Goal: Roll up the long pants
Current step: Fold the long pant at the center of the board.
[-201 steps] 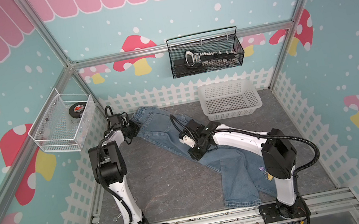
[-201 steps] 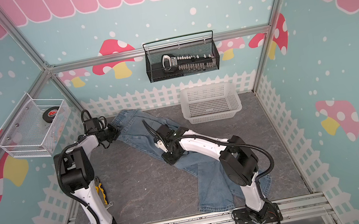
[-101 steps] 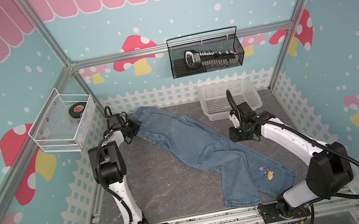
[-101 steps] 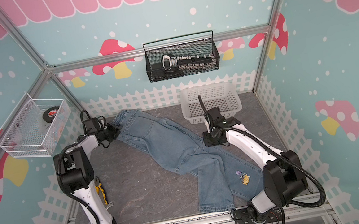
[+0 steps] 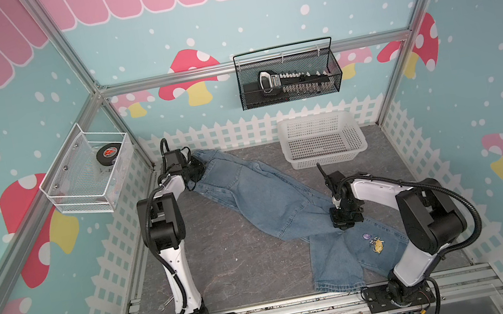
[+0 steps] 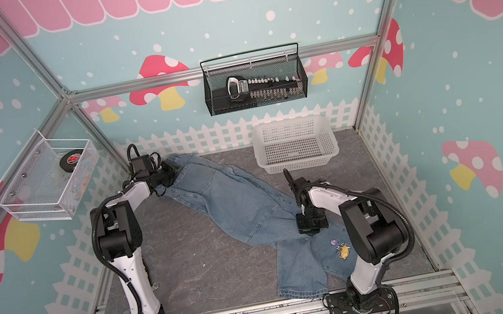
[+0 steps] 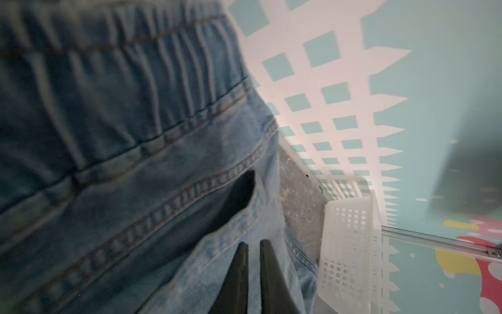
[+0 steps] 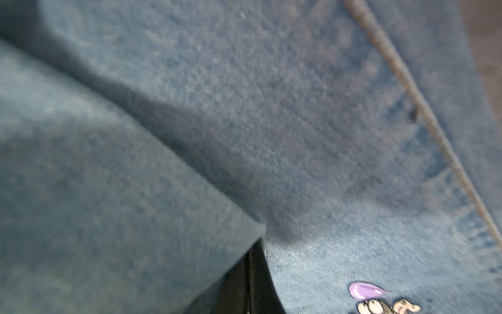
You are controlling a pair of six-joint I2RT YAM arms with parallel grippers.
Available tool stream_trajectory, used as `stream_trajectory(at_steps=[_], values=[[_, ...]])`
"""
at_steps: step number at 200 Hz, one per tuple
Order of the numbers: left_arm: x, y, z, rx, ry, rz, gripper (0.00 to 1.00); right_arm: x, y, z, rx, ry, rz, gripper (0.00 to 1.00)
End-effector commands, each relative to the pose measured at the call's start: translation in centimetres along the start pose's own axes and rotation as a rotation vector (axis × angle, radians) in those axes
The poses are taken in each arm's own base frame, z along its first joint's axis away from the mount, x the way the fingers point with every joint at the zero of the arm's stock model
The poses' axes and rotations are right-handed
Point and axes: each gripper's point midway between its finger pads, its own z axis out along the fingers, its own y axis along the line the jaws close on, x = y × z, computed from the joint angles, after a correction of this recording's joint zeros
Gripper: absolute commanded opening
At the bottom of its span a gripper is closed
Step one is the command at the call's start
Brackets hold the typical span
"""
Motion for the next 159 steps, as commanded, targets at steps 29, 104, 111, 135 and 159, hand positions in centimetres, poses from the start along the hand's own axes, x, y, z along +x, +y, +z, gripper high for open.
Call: stream_trajectory(at_steps=[29,104,111,135,159], values=[[2.9,7.7,-1.6,-0.257,0.039,-0.092,0.11,-6.8,0.9,1.0,0.011,0.004,-0.088,0.00],[12.4,13.7,-8.3,-0.444,0.147,-0.119,0.07,-18.3,3.2,0.5,-0.013,-0.079,-0.198,0.00],[13.2,14.0,-9.0,-0.454,0.150,-0.126,0.07,-19.1,3.6,0.4,-0.035,-0.088,-0.209,0.00],[15.6,13.3,-11.1,-0.432,0.164,-0.152,0.07,-20.3,3.0,-0.6,-0.023,-0.101,-0.227,0.06],[15.5,12.1,-12.8,-0.429,0.134,-0.122,0.07,-19.6,-0.4,-4.4,0.043,-0.166,-0.205,0.28]])
